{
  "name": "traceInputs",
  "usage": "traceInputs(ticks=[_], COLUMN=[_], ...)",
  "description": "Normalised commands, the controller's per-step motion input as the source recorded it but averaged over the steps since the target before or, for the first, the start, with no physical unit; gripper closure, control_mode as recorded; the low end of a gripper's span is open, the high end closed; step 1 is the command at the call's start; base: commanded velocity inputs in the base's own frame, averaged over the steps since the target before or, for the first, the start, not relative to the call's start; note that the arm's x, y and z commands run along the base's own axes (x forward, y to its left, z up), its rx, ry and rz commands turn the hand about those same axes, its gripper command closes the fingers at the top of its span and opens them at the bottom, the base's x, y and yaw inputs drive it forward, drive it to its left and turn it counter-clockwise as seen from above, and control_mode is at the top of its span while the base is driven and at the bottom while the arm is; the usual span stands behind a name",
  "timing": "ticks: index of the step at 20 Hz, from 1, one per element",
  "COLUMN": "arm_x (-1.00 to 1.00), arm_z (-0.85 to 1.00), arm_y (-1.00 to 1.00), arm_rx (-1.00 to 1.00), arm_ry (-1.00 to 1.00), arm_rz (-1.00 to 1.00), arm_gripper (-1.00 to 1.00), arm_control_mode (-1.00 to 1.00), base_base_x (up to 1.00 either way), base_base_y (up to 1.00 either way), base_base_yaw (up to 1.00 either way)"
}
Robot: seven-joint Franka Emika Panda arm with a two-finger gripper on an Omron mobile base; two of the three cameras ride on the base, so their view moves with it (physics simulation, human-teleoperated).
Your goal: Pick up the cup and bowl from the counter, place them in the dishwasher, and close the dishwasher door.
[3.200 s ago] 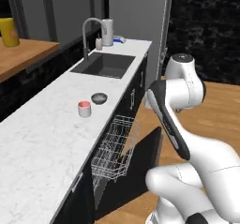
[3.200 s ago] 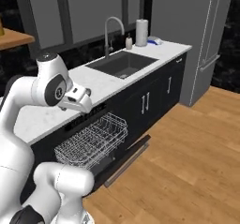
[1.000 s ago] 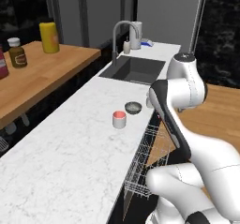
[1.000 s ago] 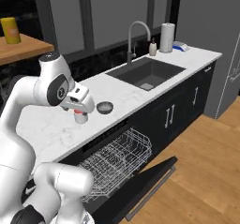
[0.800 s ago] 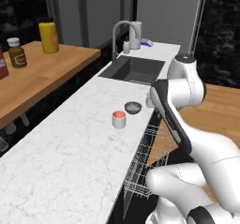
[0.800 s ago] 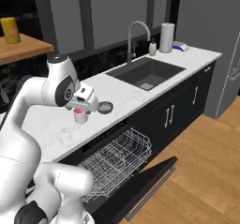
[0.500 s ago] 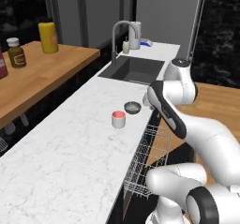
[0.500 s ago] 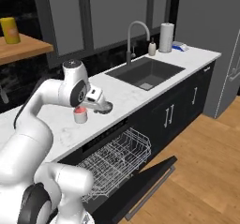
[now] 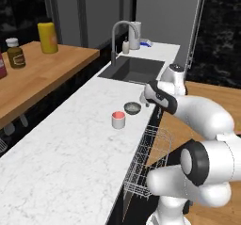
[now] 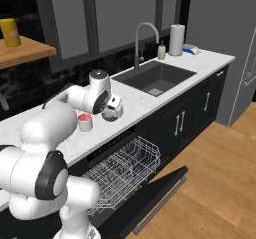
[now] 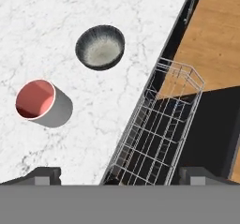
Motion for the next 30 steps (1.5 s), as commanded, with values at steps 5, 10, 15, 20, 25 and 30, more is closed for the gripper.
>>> traceInputs(ticks=[5,10,15,20,25,30], arm_x=[0.79,0.86,0.78,0.75,0.60,0.44], arm_z=[-0.32,-0.43,-0.49,-0.27,-0.29,-0.46], arm_y=[0.01,0.04,0.07,0.01,0.00,0.00], arm_rx=[0.00,0.01,0.00,0.00,0.00,0.01], arm_ry=[0.13,0.15,0.17,0.07,0.11,0.09], arm_rz=[0.00,0.00,0.00,0.00,0.00,0.00], arm_gripper=[-1.00,-1.00,-1.00,-1.00,-1.00,-1.00], arm_control_mode=[-1.00,-1.00,-1.00,-1.00,-1.00,-1.00], base_base_x=[0.00,0.00,0.00,0.00,0.00,0.00], base_base_y=[0.00,0.00,0.00,0.00,0.00,0.00], base_base_yaw=[0.00,0.00,0.00,0.00,0.00,0.00])
